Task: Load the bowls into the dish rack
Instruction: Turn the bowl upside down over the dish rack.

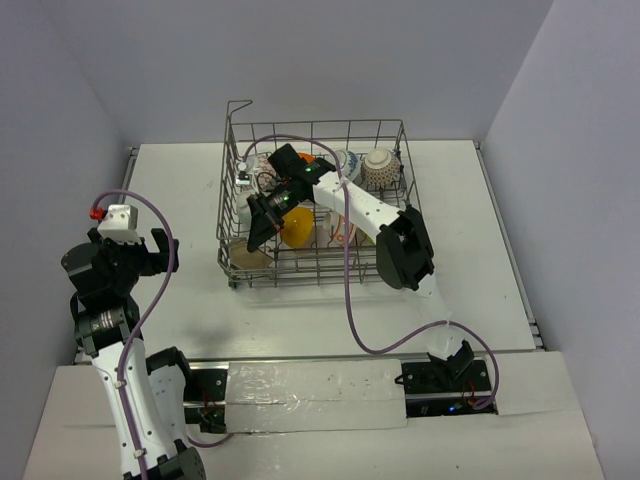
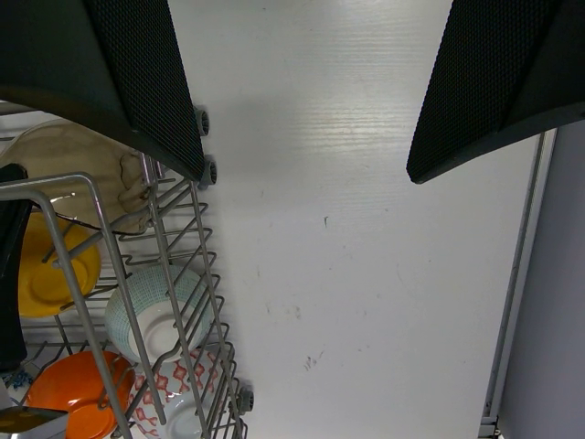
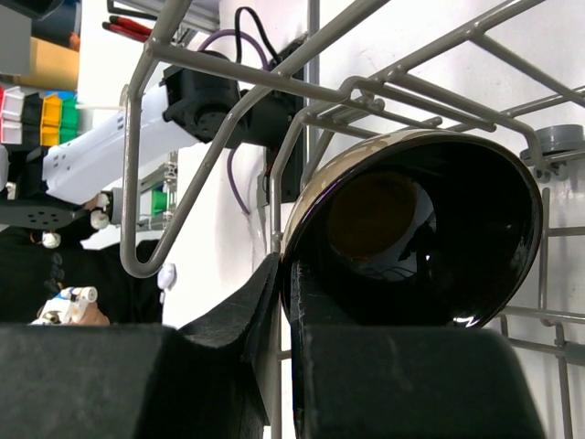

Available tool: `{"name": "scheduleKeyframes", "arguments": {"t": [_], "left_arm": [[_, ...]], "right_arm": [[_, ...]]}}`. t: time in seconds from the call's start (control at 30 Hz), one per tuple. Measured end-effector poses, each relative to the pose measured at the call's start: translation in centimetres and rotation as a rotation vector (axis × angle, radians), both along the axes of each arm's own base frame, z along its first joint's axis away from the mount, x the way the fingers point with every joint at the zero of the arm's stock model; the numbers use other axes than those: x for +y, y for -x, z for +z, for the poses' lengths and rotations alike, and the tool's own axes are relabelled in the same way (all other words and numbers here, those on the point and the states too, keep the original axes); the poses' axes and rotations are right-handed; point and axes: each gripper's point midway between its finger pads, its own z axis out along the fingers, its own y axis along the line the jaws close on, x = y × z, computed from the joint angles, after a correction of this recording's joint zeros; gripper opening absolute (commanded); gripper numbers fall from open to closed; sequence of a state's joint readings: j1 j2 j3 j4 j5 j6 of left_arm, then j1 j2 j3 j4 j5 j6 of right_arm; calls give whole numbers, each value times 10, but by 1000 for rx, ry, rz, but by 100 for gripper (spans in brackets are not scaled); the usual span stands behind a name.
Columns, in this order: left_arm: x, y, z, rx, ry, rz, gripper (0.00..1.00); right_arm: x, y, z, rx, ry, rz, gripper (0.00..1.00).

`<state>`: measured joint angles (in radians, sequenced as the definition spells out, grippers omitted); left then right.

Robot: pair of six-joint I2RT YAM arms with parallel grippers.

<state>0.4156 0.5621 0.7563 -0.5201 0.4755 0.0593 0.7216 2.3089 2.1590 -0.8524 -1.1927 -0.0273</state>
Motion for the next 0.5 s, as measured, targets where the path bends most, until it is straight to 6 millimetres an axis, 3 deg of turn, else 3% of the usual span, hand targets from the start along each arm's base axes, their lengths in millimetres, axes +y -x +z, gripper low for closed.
{"name": "scheduleKeyframes", "arguments": {"t": [0.5], "left_arm": [[-1, 0, 0, 1, 2, -3, 99]], "right_arm": [[-1, -12, -2, -41, 11, -28, 0]]}}
